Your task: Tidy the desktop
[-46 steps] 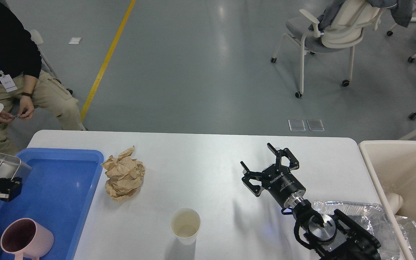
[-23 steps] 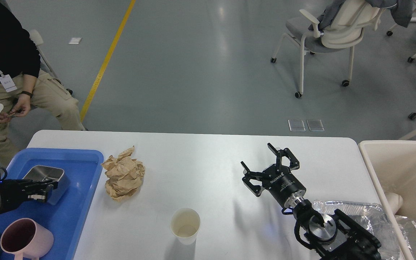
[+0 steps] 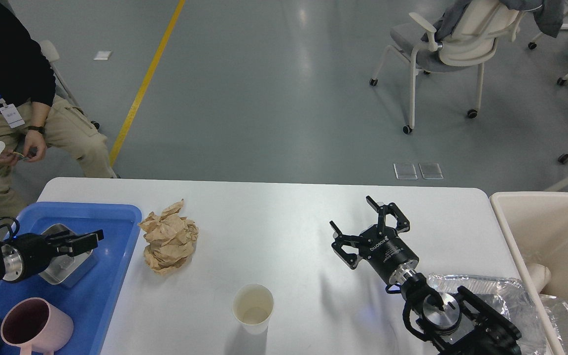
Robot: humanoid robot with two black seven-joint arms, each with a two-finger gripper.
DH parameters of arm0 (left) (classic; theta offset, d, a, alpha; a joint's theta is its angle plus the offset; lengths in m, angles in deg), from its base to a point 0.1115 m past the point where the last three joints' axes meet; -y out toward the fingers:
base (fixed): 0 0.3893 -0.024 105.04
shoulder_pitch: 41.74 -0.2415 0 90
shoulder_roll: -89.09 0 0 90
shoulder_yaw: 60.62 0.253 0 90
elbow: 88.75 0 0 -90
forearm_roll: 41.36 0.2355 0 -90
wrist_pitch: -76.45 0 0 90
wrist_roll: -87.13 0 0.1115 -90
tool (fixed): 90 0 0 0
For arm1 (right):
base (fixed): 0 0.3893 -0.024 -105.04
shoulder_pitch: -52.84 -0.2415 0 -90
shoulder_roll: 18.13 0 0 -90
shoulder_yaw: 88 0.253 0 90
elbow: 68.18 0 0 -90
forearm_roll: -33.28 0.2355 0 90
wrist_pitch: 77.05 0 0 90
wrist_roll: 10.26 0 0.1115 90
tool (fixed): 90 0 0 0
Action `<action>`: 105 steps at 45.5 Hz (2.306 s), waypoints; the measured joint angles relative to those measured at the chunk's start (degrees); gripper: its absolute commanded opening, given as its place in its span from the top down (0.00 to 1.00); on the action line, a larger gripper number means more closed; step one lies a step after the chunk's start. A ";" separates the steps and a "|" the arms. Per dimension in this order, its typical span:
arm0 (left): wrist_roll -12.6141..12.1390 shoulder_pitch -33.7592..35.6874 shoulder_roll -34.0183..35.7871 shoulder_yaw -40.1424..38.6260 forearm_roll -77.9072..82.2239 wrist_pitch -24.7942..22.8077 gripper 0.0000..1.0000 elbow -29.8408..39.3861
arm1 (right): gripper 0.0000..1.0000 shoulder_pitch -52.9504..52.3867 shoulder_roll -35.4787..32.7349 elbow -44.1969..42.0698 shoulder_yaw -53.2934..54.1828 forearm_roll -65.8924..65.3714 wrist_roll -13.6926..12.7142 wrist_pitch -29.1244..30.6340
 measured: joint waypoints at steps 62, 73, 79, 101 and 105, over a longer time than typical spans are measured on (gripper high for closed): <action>-2.43 -23.70 -24.48 -47.15 -39.05 4.40 0.03 27.96 | 0.00 -1.68 -5.21 -0.19 0.15 -0.09 -0.08 -2.49; -1.63 -24.06 -25.32 -47.51 -45.16 5.77 0.03 28.29 | 0.00 -1.68 -5.75 0.06 0.76 -0.08 -0.08 -2.79; -2.21 -23.95 -23.95 -48.12 -49.29 4.67 0.03 28.00 | 0.00 -1.67 -7.08 0.40 1.42 0.01 -0.08 -2.82; -2.16 -23.99 -23.86 -48.47 -51.53 5.09 0.03 27.89 | 0.00 -0.73 -15.16 2.12 6.42 0.18 0.08 -0.16; -2.11 -23.99 -23.90 -48.52 -51.54 5.04 0.03 27.85 | 0.00 -0.66 -16.89 2.20 6.77 0.18 0.08 0.19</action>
